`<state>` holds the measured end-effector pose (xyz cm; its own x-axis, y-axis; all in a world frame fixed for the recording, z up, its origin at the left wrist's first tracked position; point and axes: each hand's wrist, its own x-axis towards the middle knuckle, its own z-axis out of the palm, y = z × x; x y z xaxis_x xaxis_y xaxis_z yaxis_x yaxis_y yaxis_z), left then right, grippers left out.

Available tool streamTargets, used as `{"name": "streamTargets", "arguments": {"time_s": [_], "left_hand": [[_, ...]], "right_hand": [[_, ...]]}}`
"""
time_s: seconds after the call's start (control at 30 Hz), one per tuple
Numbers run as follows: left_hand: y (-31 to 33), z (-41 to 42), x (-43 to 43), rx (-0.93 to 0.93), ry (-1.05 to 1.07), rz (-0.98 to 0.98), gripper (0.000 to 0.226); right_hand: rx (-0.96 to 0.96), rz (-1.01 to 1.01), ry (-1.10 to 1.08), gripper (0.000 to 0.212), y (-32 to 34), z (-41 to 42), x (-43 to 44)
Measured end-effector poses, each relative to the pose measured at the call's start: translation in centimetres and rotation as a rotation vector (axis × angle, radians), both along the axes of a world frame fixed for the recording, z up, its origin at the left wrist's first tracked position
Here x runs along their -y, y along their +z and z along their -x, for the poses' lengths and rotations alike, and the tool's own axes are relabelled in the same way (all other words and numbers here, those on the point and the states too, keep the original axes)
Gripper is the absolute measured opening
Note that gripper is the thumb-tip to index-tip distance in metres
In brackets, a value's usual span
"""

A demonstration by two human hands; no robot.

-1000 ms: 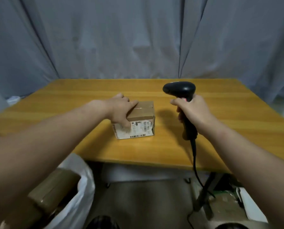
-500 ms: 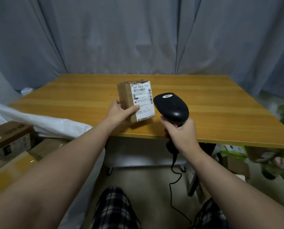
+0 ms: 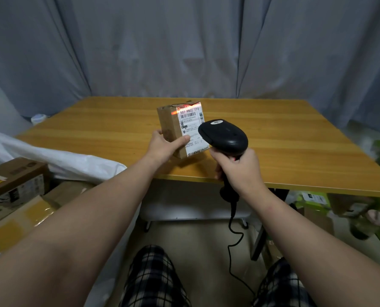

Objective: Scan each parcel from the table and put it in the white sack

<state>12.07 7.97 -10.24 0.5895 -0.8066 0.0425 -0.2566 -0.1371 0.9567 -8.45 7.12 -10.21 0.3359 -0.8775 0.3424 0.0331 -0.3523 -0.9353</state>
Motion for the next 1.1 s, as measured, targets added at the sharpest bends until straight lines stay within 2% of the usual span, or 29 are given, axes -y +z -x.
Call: {"name": "streamTargets", "arguments": {"time_s": [0.23, 0.83, 0.93, 1.03, 1.1], "left_hand": [[0.0, -0.8, 0.2, 0.002, 0.019, 0.005, 0.089], [0.3, -1.7, -0.9, -0.009, 0.053, 0.003, 0.092], [1.9, -1.5, -2.9, 0.010, 0.084, 0.045, 0.088], [3.9, -3.0, -7.0, -0.019, 0.160, 0.126, 0.094], [5.2, -4.6, -10.9, 0.067, 0.205, 0.130, 0.087]], "right_hand": [[-0.010, -0.020, -0.017, 0.026, -0.3, 0.2, 0.1], [0.040, 0.004, 0.022, 0.011, -0.4, -0.6, -0.5], [0.039, 0.041, 0.076, 0.016, 0.7, -2.0, -1.2], [0.040, 0.047, 0.168, 0.010, 1.8, -4.7, -2.4], [0.010, 0.050, 0.250, 0.016, 2.2, -7.2, -3.7]]}}
